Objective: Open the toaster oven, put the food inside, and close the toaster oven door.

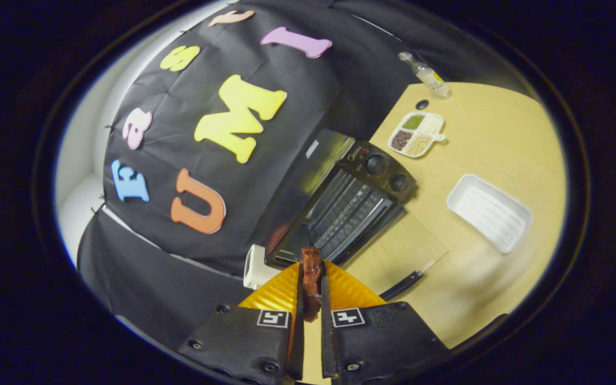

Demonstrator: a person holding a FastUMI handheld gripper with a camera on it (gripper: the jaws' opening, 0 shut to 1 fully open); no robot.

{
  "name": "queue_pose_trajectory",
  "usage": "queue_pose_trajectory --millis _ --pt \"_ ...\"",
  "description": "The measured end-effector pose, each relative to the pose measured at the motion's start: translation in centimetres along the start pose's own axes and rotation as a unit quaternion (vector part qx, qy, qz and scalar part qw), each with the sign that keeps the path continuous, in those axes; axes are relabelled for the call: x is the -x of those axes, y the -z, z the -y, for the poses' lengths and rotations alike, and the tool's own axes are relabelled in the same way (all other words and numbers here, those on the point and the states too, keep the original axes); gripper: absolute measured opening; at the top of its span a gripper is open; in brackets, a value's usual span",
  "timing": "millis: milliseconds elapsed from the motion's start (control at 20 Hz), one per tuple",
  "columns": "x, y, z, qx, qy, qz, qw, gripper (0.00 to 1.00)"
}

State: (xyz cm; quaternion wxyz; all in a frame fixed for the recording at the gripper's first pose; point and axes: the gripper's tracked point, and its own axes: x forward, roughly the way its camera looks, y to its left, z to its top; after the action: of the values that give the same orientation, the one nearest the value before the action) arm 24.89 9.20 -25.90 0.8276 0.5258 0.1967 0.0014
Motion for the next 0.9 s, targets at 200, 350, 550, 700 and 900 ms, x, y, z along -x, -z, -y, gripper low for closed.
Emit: queue_pose_trajectory --millis 200,350,550,700,900 --pt "-6.6 0.1 1.0 -0.054 0.008 0.041 0.998 0.16" --pt "-10.7 0.0 0.3 -0.056 -0.008 0.057 0.997 0.16" --pt "-15.5 -1.5 0.8 -0.053 -0.007 0.08 0.995 0.16" --pt "-18.0 -1.5 2.3 -0.04 0.015 0.085 0.995 0.16" --pt "-20.0 -1.2 4.2 -0.045 0.039 0.083 0.995 0.16"
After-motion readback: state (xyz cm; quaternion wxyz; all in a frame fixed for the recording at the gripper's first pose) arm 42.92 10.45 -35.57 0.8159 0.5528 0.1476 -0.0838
